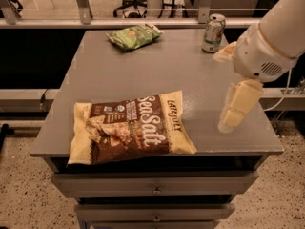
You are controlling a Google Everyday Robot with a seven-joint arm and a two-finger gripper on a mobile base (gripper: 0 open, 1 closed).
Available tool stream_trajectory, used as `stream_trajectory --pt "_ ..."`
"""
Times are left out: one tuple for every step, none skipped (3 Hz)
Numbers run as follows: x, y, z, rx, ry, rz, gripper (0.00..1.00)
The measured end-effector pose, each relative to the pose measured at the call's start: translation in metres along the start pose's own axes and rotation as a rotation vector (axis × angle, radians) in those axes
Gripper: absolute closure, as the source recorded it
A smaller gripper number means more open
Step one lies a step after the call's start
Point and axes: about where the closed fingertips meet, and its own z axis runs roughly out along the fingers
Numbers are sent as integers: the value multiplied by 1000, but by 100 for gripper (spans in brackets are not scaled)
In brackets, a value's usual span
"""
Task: Move brown chip bag near green jalapeno chip bag
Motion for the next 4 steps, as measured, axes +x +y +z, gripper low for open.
stream_trajectory --pt "-34 6 36 -81 -108 -27 0" --pt "-66 14 52 -166 -188 -26 0" --pt "-86 27 72 -234 -242 -11 0" --pt "-98 39 98 -291 -266 13 0"
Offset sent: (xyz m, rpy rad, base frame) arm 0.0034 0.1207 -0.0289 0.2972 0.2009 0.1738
